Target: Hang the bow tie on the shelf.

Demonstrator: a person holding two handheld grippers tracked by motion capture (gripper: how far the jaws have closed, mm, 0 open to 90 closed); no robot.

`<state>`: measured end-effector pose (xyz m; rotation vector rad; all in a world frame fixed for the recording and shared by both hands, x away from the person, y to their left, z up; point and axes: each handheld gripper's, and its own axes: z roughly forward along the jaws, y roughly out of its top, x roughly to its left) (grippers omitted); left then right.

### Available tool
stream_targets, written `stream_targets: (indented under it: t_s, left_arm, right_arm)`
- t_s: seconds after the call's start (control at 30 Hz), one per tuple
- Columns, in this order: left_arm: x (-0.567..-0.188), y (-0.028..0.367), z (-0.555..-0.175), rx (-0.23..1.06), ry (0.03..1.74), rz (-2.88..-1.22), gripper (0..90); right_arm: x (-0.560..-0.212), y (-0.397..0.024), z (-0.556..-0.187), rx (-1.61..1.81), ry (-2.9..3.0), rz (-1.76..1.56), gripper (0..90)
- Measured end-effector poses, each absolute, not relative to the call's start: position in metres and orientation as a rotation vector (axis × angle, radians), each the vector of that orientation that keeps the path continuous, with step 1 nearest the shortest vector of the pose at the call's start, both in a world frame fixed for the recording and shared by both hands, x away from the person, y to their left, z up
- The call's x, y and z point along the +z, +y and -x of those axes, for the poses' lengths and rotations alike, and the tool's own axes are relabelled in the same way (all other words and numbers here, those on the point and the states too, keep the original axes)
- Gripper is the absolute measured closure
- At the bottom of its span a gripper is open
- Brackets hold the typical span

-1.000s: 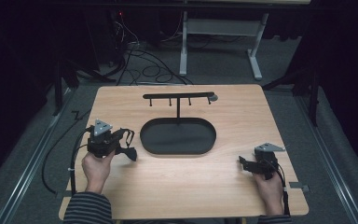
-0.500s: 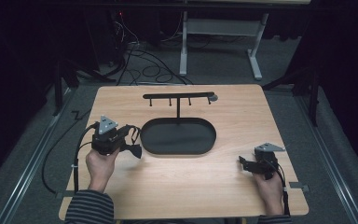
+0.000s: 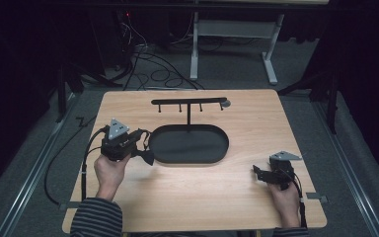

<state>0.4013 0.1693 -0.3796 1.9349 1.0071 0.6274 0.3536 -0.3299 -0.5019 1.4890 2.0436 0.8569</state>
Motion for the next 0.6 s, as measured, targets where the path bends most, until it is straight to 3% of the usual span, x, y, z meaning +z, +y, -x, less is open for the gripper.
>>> stream_targets:
  t_s: [0.6]
  left_arm:
    - [-0.372,0.157,-0.408,0.617,0.972,-1.929,84.5]
  right_arm:
    - [-0.502,-0.330,-0.354,0.858,2.044,-1.489,26.0]
